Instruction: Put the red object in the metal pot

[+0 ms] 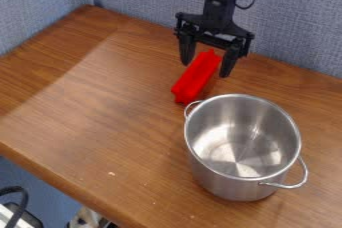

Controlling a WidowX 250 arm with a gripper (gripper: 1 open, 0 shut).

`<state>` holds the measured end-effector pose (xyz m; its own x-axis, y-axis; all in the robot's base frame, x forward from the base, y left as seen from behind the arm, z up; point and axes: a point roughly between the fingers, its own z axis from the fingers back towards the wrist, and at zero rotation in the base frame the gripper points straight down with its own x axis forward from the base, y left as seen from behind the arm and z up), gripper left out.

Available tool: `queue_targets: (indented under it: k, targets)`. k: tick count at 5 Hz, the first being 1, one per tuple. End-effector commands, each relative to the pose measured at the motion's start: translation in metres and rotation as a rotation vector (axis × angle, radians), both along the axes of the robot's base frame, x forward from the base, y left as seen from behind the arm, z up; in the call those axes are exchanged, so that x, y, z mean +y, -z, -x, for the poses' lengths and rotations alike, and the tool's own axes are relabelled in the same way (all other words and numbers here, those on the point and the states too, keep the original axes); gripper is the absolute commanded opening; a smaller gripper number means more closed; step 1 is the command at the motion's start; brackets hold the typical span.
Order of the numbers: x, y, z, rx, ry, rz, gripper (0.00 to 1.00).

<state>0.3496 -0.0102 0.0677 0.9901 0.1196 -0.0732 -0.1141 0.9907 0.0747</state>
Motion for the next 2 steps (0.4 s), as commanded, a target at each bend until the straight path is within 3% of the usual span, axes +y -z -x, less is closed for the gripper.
queue_targets:
  k: [1,2]
  targets:
    - [-0.0019,-0.0071,0.0008,-0.037,-0.009,0.0,1.0]
    - [0.007,-0.0091,0.0052,-0.032,0.021,0.011,1.0]
